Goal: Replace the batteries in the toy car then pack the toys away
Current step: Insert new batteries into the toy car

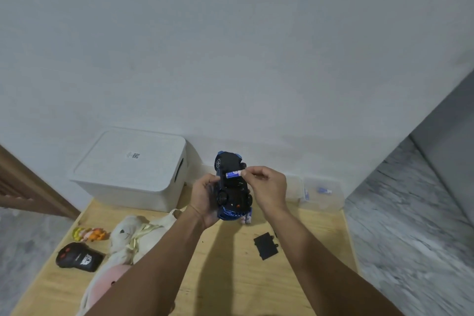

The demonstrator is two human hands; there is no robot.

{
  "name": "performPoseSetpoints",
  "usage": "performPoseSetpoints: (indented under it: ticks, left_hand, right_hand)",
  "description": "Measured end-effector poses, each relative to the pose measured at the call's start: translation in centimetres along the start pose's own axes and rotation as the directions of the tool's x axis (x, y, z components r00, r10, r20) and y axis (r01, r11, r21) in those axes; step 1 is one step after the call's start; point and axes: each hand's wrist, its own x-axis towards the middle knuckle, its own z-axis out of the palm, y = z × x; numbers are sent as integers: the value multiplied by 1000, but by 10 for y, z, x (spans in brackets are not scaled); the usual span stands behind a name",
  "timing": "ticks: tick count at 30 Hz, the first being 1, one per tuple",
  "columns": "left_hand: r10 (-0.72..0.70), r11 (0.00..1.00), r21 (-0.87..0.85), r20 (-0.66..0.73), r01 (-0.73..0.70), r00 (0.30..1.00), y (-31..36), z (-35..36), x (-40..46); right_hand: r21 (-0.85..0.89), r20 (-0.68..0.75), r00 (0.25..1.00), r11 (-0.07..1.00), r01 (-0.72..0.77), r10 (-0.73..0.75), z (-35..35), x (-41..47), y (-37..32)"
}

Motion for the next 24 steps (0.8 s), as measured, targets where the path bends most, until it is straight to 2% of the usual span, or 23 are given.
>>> performPoseSetpoints:
  ticks: [3,6,11,13,16,19,20,22,24]
  left_hand:
    - [5,1000,-9,-9,-6,1000,0,3,-1]
    - [4,1000,-30,0,-4,1000,1,6,0]
    - [2,999,-42,-23,-3,1000,4,6,5]
    - [-2,999,-43,-27,1,1000,3,4,7]
    - [-20,999,-26,-44,19,999,0,0,9]
    - [-54,998,5,-88,55,995,-6,-5,6]
    - [-66,997,18,-111,68,992,-8,-7,5]
    - [-91,994,36,-167,99,982,-14,-11,5]
    - [-99,993,36,-207,109,973,-18,-15,6]
  right_hand:
    - [-10,5,1000,1000,-9,9,5,-3,7]
    - [-102,15,998,993,60,-59,9,-6,9]
    - [-283,146,976,938,199,-163,12,-14,8]
    - [-384,211,959,886,260,-190,10,-14,11]
    - [-554,329,913,734,392,-239,6,-13,19]
    - [-644,414,885,618,451,-214,6,-9,28]
    - [-653,435,884,617,440,-171,5,-8,30]
    - [-625,444,894,697,351,-52,3,-4,35]
    - [-572,365,931,792,211,15,0,0,45]
